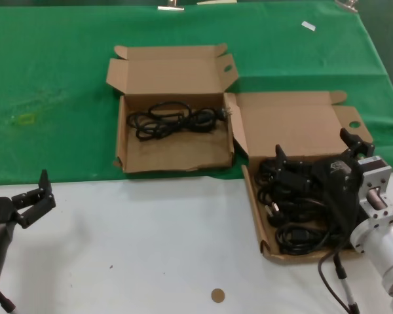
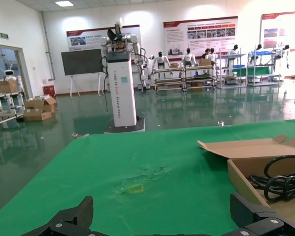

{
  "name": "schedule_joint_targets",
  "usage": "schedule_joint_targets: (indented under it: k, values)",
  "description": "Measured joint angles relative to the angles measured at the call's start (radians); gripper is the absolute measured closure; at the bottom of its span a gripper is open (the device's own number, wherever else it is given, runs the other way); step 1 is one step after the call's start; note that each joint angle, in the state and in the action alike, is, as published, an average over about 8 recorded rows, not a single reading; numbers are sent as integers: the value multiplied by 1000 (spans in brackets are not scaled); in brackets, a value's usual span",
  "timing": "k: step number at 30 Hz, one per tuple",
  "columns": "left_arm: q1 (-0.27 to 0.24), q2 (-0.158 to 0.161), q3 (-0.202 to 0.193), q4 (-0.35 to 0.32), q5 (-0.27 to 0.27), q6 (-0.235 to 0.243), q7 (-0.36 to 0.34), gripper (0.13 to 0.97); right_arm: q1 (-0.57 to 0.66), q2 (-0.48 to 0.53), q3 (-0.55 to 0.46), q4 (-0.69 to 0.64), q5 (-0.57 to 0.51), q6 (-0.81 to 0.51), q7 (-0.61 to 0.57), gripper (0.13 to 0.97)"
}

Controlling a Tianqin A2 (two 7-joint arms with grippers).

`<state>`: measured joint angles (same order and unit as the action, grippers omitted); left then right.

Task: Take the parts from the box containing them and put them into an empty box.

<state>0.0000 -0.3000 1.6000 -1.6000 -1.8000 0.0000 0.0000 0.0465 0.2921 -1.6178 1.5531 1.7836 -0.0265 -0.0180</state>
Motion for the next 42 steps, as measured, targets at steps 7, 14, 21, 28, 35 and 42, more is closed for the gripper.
schedule_joint_targets:
  k: [7,14,21,28,35,42]
  values:
    - [0,0,0,0,0,0,0,132,0,0,0,0,0,0,0,129]
    - [0,0,0,0,0,0,0,132,0,0,0,0,0,0,0,129]
    - [0,0,0,0,0,0,0,132,0,0,0,0,0,0,0,129]
    - [0,0,0,0,0,0,0,132,0,0,0,0,0,0,0,129]
    - [0,0,0,0,0,0,0,132,0,0,0,0,0,0,0,129]
    - [0,0,0,0,0,0,0,132,0,0,0,0,0,0,0,129]
